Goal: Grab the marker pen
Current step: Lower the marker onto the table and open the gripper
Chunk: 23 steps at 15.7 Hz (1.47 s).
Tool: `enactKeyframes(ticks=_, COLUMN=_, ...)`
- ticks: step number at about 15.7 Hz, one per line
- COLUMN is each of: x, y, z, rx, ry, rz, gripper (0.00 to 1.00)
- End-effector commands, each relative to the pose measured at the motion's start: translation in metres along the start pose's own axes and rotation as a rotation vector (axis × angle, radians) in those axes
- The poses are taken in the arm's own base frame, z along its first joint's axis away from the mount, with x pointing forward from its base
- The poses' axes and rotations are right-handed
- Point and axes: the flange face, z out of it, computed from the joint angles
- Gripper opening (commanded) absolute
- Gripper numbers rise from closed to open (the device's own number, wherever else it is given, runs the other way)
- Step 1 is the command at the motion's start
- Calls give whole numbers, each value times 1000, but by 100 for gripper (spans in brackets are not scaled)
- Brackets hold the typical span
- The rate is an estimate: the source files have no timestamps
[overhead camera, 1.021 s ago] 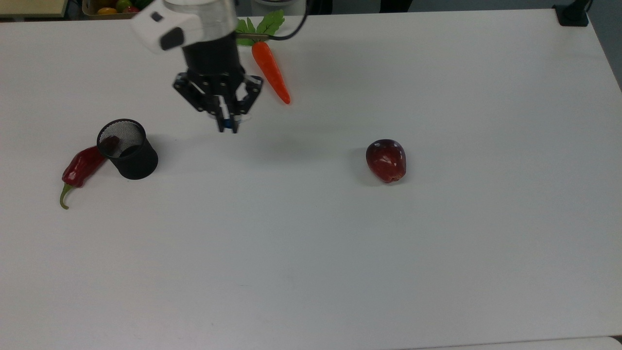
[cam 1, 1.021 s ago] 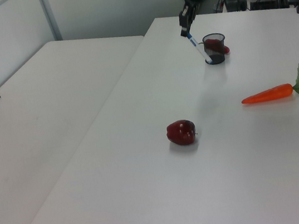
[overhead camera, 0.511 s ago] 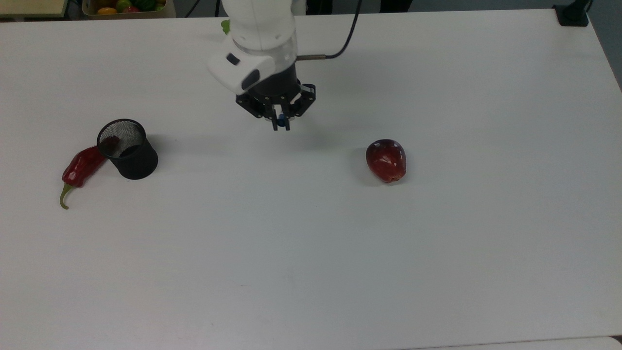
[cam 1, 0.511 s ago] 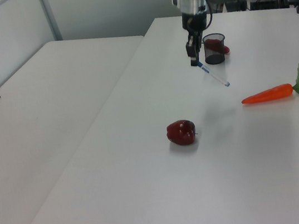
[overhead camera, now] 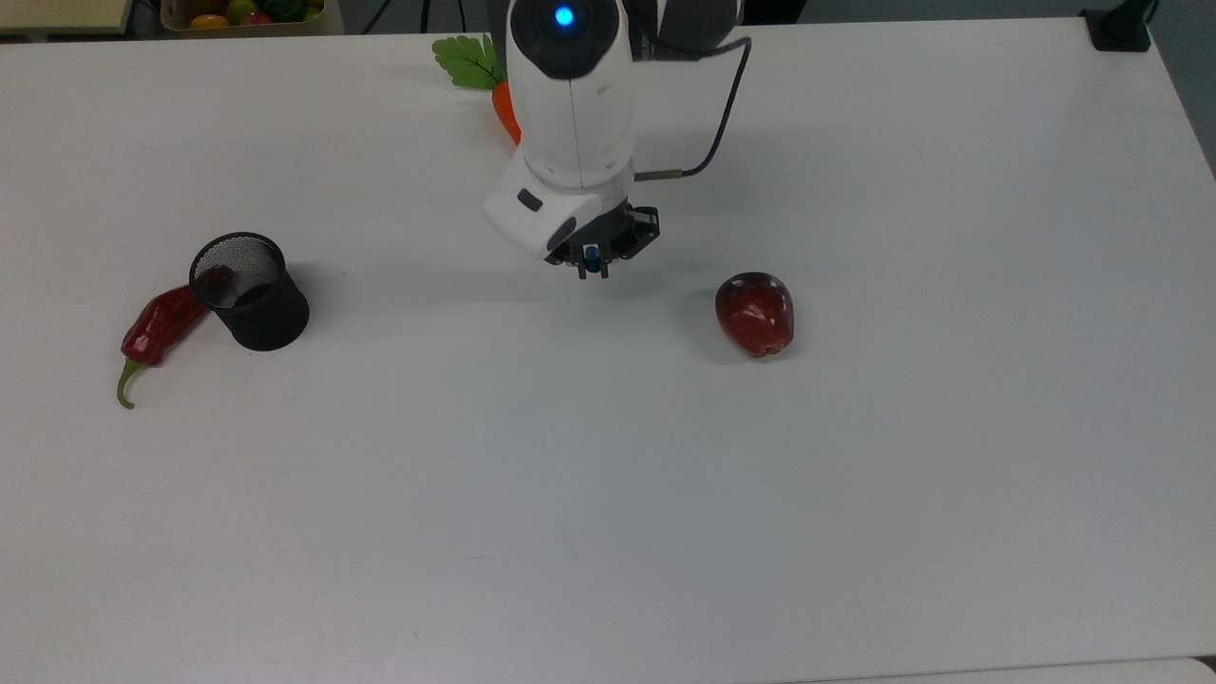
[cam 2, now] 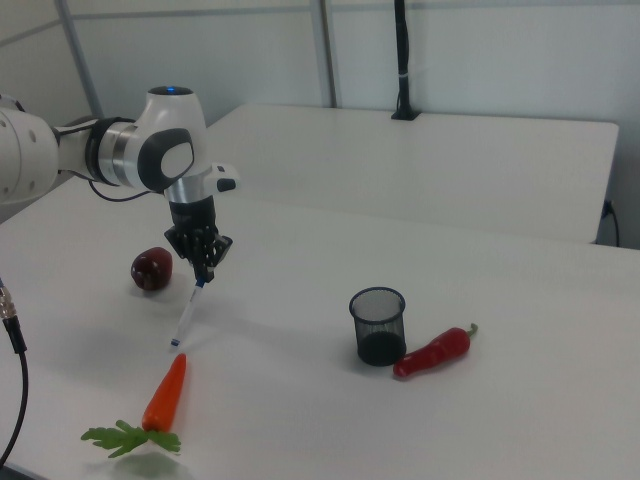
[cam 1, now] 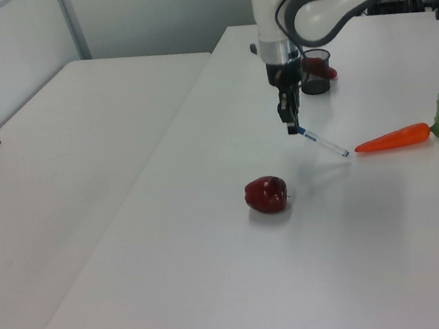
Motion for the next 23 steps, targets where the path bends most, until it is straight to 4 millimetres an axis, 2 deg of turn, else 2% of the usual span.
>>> enactKeyframes(ticks=1, x=3, y=-3, z=11, rx=2, ry=-12, rz=6, gripper=15)
enactKeyframes(ticks=5, x=8, y=-3, z=20, rx=2, ry=8, rz=9, gripper=25)
enactKeyframes(ticks=7, x=8, y=-3, z=20, rx=2, ry=7, rz=9, gripper=36)
enactKeyframes(ticks=8, x=8, y=-3, z=20, rx=2, ry=7, rz=9, gripper=45)
enactKeyframes(ticks=9, x=8, y=-3, z=20, rx=2, ry=7, rz=9, gripper=59)
enactKeyframes(ticks=10, x=8, y=-4, z=19, rx=0, ry=7, rz=11, gripper=79)
enactKeyframes(ticks=11, x=8, y=-3, z=18, rx=-8, ry=7, rz=29, gripper=95)
enactKeyframes(ticks=12, x=8, y=-4, z=17, rx=-11, ry=10, rz=54, gripper=100)
enactKeyframes(ticks=15, x=6, y=-3, z=3, rx=-36, ry=22, rz=57, gripper=100)
enactKeyframes(ticks=18, x=-3, y=-1, z=-29, rx=-65, ry=42, rz=49, gripper=100)
enactKeyframes(ticks=23, x=-29, y=10, z=-90, rx=-138, ry=43, rz=35, gripper=100)
